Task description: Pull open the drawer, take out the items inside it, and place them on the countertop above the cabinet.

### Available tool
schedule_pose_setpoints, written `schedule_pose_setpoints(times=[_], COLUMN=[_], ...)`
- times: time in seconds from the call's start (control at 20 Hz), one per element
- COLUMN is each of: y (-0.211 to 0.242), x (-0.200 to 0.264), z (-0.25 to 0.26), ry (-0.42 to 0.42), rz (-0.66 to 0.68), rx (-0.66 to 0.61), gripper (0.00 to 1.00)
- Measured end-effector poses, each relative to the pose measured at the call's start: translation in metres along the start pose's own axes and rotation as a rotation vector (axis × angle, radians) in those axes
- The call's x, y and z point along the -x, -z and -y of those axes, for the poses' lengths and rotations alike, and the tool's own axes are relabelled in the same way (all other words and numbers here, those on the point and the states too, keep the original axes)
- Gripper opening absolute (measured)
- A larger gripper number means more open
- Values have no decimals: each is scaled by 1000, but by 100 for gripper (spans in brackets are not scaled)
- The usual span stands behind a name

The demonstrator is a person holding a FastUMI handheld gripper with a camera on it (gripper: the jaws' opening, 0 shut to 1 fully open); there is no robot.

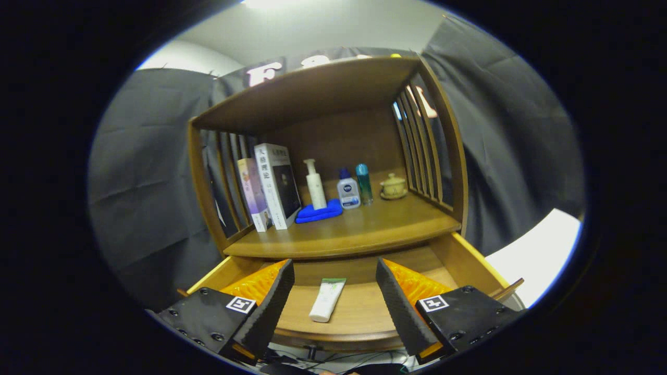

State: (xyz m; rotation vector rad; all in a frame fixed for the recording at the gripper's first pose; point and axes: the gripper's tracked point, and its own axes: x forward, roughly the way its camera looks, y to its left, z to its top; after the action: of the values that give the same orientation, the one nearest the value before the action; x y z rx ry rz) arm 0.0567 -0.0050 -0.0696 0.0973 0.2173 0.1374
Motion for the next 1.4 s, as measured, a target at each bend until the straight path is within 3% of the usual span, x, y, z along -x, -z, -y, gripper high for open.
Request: schedule_pose_setpoints(times=[0.35, 0.55, 0.65, 1.0, 1.1, 1.3, 1.4], y=[30, 66, 89, 122, 131, 142, 143], x=[-63, -88, -94, -117, -117, -122, -117], z=[-8, -26, -28, -14, -20, -34, -35], ry=[-8, -19, 0, 94, 81, 31, 48], rz=[-275, -447, -551, -723, -782, -873, -898], rx=[-135, -126, -107, -128, -144, 113, 154], gripper=[98, 98, 98, 97, 95, 95, 91])
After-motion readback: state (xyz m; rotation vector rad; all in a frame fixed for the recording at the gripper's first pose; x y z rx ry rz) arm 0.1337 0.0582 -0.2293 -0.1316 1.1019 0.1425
